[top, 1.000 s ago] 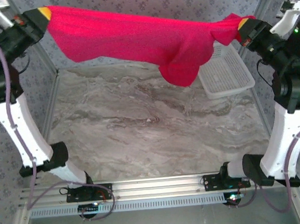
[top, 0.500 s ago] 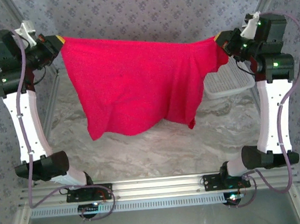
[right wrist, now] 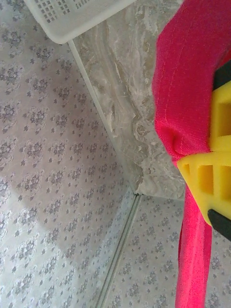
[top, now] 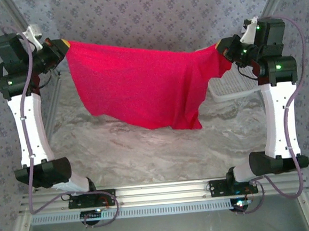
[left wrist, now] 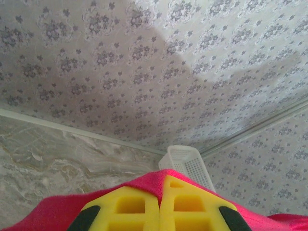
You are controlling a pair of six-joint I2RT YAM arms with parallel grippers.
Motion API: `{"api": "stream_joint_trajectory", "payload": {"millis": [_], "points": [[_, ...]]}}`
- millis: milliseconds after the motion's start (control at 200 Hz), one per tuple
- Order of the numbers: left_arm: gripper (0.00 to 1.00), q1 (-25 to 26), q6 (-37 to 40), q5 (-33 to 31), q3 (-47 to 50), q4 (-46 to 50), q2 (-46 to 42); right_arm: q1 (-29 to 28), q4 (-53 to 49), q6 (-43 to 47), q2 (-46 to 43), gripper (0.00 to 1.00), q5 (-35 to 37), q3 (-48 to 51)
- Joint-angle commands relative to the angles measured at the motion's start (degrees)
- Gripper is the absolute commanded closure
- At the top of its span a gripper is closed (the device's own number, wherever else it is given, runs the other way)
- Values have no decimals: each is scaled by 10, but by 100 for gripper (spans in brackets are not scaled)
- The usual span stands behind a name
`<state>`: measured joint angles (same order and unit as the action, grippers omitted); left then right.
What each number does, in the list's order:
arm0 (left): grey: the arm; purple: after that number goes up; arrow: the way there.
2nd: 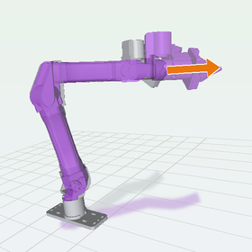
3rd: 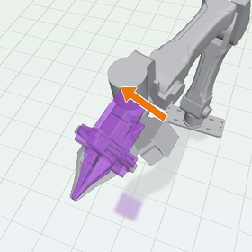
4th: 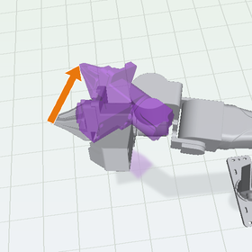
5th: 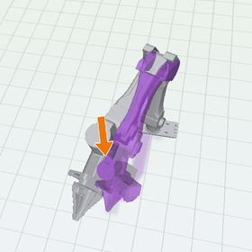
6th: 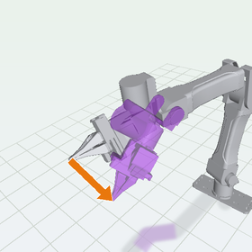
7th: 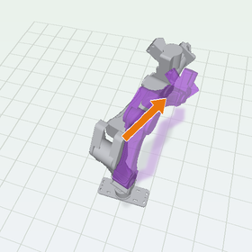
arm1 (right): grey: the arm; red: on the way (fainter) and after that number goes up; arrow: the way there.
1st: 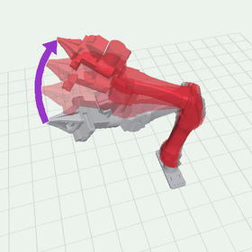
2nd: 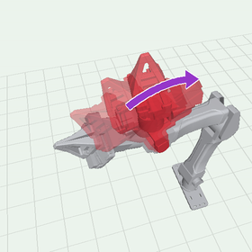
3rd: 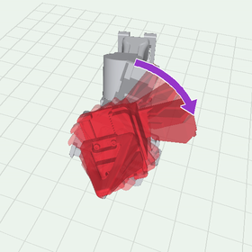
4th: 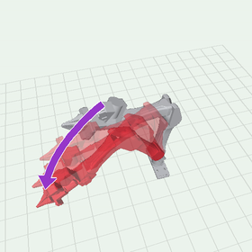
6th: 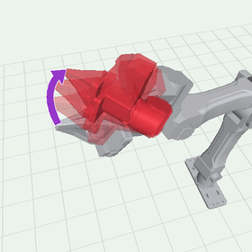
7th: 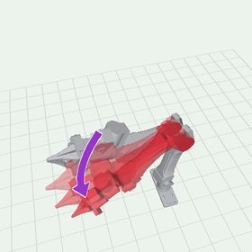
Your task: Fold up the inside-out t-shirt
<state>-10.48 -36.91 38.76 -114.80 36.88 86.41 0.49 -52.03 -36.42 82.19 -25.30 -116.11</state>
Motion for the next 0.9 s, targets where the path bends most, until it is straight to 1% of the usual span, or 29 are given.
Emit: {"api": "stream_joint_trajectory", "payload": {"millis": [0, 90, 225, 325, 445, 535, 650, 695, 810, 894], "points": [[100, -2, 11, -27, -11, -46, -48, 10, 42, 12, -34, 100, -8, -29], [100, -3, 4, -29, -30, -41, -54, 23, 68, 8, -49, 100, -31, -34], [100, -14, -12, -35, -67, -38, -59, 55, 62, 8, -58, 100, -41, -85], [100, -23, -24, -47, -102, -27, -57, 86, 64, -22, -61, 100, -53, -114], [100, -26, -34, -47, -129, -18, -65, 110, 83, -51, -78, 100, -97, -118], [100, -29, -37, -51, -139, -15, -83, 118, 81, -62, -95, 100, -129, -119], [100, -32, -23, -61, -183, 17, -100, 140, 64, -73, -117, 100, -162, -145], [100, -32, -13, -69, -199, 45, -109, 147, 56, -72, -127, 100, -171, -159], [100, -32, 9, -97, -197, 62, -140, 152, 35, -53, -150, 100, -157, -182], [100, -32, 14, -87, -168, 61, -156, 152, 32, -49, -161, 100, -152, -164]]}}
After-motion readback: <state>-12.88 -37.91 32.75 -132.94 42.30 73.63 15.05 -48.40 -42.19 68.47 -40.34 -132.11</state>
